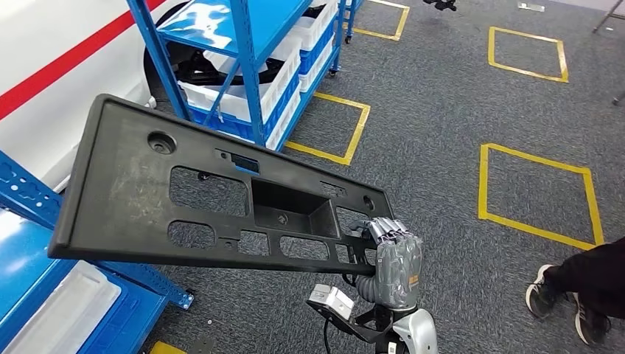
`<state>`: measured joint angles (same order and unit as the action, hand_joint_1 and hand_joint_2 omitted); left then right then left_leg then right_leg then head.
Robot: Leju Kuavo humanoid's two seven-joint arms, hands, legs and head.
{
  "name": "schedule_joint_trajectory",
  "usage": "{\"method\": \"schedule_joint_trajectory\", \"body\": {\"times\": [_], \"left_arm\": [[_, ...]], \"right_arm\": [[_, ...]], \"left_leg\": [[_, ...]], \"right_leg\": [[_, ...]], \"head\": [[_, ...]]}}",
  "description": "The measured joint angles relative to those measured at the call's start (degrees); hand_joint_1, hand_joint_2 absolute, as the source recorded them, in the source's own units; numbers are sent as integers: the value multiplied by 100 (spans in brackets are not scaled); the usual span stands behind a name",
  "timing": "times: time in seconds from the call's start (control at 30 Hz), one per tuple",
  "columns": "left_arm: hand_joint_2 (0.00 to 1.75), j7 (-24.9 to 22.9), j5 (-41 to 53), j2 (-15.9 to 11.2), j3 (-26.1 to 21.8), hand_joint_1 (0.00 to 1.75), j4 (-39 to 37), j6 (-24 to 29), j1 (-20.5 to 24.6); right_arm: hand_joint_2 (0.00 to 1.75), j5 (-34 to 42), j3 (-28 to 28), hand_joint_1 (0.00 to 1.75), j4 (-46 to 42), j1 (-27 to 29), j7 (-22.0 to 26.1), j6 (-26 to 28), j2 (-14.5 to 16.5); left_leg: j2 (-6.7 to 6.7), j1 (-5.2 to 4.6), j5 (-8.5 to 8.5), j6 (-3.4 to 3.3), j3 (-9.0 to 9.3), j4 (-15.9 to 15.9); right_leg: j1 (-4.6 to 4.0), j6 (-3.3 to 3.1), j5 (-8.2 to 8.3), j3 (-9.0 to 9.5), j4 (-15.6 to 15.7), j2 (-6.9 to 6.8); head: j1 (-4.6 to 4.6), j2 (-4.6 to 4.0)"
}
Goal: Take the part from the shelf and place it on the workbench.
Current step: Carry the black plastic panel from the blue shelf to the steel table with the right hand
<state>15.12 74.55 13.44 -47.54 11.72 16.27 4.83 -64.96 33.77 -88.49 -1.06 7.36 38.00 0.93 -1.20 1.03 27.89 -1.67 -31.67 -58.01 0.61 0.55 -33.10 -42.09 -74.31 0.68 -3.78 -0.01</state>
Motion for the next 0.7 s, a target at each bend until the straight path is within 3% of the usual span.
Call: {"method": "schedule_joint_trajectory", "body": {"times": [0.03,0.07,0.1,0.17,0.23,0.3,0.33,0.4,0.47,0.5,0.53,0.57,0.6,0.63,0.7], "left_arm": [[175,1,-4,-1,-1,0,0,-1,0],[175,2,-7,-1,-1,0,0,0,3],[175,2,-8,1,-2,0,0,0,6],[175,3,-10,2,-2,0,0,-1,11],[175,3,-11,1,-4,0,0,-1,13],[175,3,-11,3,-7,0,0,-1,17],[175,3,-11,2,-8,0,0,-2,19],[175,5,-13,-1,-12,0,0,-4,18],[175,8,-15,-10,-13,0,0,-7,-1],[175,7,-16,-16,-14,0,0,-8,-14],[175,7,-17,-21,-16,0,0,-8,-24],[175,5,-18,-26,-18,0,0,-8,-30],[175,5,-18,-30,-19,0,0,-8,-30],[175,5,-19,-34,-19,0,0,-8,-28],[175,4,-19,-43,-20,0,-1,-10,-27]], "right_arm": [[175,4,0,175,11,3,1,-1,-2],[175,10,0,175,22,4,1,-1,-3],[175,16,0,175,29,2,1,-2,-4],[175,30,0,175,32,-12,1,-2,-3],[175,40,0,175,32,-28,1,-2,0],[175,50,0,175,33,-31,1,-2,5],[175,55,0,175,35,-31,1,-1,10],[175,60,6,175,44,-54,1,-1,31],[175,60,18,175,60,-77,3,-2,61],[175,60,23,175,71,-79,4,-2,71],[175,60,24,175,83,-78,4,-2,75],[175,60,24,175,95,-77,3,-2,75],[175,60,24,175,104,-77,3,-2,75],[175,60,24,175,109,-77,3,-2,78],[175,60,25,175,111,-83,3,-2,85]], "left_leg": [[-75,-7,8,0,1,-3],[-145,-12,18,4,5,-6],[-209,-16,29,11,17,-7],[-320,-32,58,41,47,-10],[-415,-49,80,85,70,-7],[-508,-55,97,138,90,6],[-477,-48,130,165,93,-18],[-242,-34,353,205,-32,-331],[6,-22,701,221,-363,-1032],[47,-21,805,231,-532,-1359],[63,-18,804,239,-636,-1531],[69,-12,691,245,-642,-1490],[88,-2,491,248,-552,-1246],[163,16,277,249,-402,-874],[431,45,61,238,-144,-279]], "right_leg": [[7,2,14,-49,-98,-19],[9,-5,125,14,18,-40],[6,-24,307,192,342,-83],[-51,-87,573,610,1125,-322],[-121,-144,623,782,1478,-455],[-129,-193,642,778,1510,-338],[-115,-221,661,792,1544,-277],[-74,-296,706,823,1613,-155],[-68,-334,716,824,1618,-28],[-69,-341,714,821,1609,50],[-69,-341,710,820,1596,134],[-66,-335,703,819,1578,219],[-59,-322,691,819,1553,306],[-48,-301,673,816,1521,385],[-37,-235,638,772,1437,527]], "head": [[0,0],[0,0],[0,0],[1,0],[1,0],[3,0],[2,0],[6,-1],[8,0],[7,-1],[7,0],[8,0],[8,-1],[8,0],[7,0]]}}
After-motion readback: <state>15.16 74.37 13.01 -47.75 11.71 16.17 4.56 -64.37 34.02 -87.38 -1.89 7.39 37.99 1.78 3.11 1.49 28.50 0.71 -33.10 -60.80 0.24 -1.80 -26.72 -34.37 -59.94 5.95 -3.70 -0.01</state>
